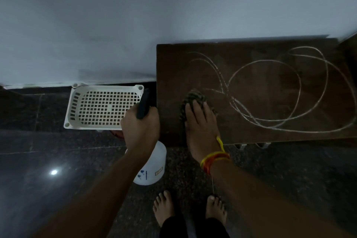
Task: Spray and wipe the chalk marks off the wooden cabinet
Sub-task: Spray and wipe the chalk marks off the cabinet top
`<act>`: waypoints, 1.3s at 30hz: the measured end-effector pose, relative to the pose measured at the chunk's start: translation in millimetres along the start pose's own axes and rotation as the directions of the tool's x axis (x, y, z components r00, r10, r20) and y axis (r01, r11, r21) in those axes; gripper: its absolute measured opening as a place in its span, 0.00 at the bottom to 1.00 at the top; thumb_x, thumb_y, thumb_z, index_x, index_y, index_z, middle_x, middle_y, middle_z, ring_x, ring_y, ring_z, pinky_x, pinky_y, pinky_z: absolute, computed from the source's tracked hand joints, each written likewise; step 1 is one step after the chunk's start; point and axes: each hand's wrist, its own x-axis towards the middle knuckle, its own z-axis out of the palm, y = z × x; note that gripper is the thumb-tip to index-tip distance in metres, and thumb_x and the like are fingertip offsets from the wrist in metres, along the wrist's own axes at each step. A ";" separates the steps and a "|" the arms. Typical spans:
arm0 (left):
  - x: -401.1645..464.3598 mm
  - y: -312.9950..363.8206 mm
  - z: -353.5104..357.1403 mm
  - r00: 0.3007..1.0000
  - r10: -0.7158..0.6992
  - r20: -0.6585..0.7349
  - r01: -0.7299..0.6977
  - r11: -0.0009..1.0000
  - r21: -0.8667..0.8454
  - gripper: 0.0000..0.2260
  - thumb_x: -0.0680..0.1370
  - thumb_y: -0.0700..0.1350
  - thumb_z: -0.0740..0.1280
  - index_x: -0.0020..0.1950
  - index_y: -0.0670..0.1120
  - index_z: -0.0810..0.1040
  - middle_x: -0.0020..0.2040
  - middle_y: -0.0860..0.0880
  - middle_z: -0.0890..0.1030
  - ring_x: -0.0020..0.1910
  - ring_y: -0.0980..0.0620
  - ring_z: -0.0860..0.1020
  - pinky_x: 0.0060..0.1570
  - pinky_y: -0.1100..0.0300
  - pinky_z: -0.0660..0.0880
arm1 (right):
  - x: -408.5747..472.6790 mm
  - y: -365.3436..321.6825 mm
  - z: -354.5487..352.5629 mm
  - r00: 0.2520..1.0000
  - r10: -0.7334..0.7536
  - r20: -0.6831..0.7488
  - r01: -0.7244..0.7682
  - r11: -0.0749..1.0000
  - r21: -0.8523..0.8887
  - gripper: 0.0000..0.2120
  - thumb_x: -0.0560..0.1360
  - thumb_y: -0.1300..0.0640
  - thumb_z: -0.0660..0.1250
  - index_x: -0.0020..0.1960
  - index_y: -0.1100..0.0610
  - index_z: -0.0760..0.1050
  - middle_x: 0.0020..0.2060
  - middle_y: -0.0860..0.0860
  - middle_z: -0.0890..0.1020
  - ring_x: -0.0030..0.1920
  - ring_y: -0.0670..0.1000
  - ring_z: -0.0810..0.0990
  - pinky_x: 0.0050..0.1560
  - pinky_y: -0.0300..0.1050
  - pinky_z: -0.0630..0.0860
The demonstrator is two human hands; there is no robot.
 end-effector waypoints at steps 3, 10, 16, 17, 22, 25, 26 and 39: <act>-7.4 5.0 6.0 1.000 0.002 -0.023 -0.002 1.000 0.017 0.09 0.74 0.42 0.64 0.35 0.40 0.74 0.34 0.34 0.79 0.36 0.31 0.78 0.37 0.39 0.79 | 11.5 5.4 3.4 0.999 -0.019 -0.027 0.020 0.999 0.025 0.23 0.78 0.55 0.59 0.71 0.59 0.65 0.70 0.58 0.69 0.71 0.65 0.64 0.68 0.61 0.63; -22.1 32.4 11.0 1.000 -0.030 -0.006 0.030 0.999 -0.009 0.09 0.75 0.42 0.65 0.34 0.44 0.73 0.33 0.38 0.78 0.34 0.37 0.78 0.38 0.41 0.79 | -40.4 24.2 -1.3 0.999 -0.013 0.033 0.012 1.000 0.024 0.24 0.78 0.55 0.61 0.73 0.57 0.63 0.71 0.56 0.67 0.72 0.63 0.63 0.69 0.60 0.63; -17.9 53.3 22.5 0.999 -0.042 0.001 0.042 0.996 -0.075 0.10 0.75 0.41 0.64 0.33 0.46 0.72 0.29 0.45 0.74 0.30 0.45 0.73 0.34 0.52 0.72 | 6.9 33.1 -9.3 0.999 0.005 0.045 -0.008 0.999 0.049 0.24 0.77 0.55 0.63 0.72 0.57 0.64 0.71 0.56 0.67 0.72 0.64 0.62 0.68 0.61 0.62; -16.7 54.6 24.9 0.999 -0.038 -0.004 0.037 0.997 -0.072 0.10 0.75 0.41 0.64 0.33 0.47 0.72 0.29 0.46 0.74 0.30 0.45 0.73 0.34 0.51 0.74 | 13.5 34.9 -9.8 0.999 0.000 0.044 -0.003 0.999 0.051 0.24 0.78 0.55 0.62 0.73 0.57 0.63 0.72 0.57 0.66 0.72 0.64 0.61 0.69 0.61 0.61; -14.5 60.0 29.9 0.999 -0.044 -0.026 0.042 0.996 -0.081 0.08 0.73 0.42 0.64 0.33 0.47 0.72 0.30 0.44 0.74 0.31 0.43 0.74 0.34 0.46 0.76 | -5.5 33.5 -14.0 0.998 0.030 0.054 -0.034 0.997 0.075 0.27 0.78 0.56 0.63 0.74 0.58 0.60 0.73 0.57 0.63 0.74 0.64 0.58 0.71 0.61 0.58; -14.7 63.3 30.5 0.998 -0.064 -0.015 0.062 0.994 -0.095 0.09 0.73 0.41 0.64 0.33 0.47 0.72 0.29 0.45 0.73 0.30 0.44 0.73 0.34 0.51 0.72 | -29.6 32.7 -16.5 0.999 0.008 0.032 -0.009 0.999 0.040 0.29 0.73 0.57 0.68 0.72 0.59 0.65 0.70 0.58 0.69 0.70 0.65 0.65 0.66 0.63 0.68; -14.8 65.2 31.3 0.997 -0.074 -0.013 0.072 0.992 -0.101 0.09 0.74 0.41 0.64 0.33 0.47 0.71 0.28 0.45 0.73 0.31 0.44 0.73 0.34 0.51 0.72 | -30.9 34.6 -15.8 0.999 -0.004 0.035 0.003 1.000 0.030 0.29 0.72 0.57 0.69 0.71 0.59 0.66 0.69 0.58 0.70 0.69 0.65 0.67 0.65 0.62 0.69; -4.9 65.3 49.3 0.993 -0.110 0.031 0.112 0.991 -0.066 0.09 0.75 0.41 0.64 0.34 0.46 0.72 0.30 0.45 0.74 0.31 0.43 0.75 0.35 0.51 0.75 | 54.2 38.3 -6.5 0.999 0.040 -0.016 -0.040 0.999 0.029 0.24 0.77 0.56 0.62 0.72 0.58 0.64 0.70 0.58 0.68 0.71 0.64 0.64 0.67 0.61 0.64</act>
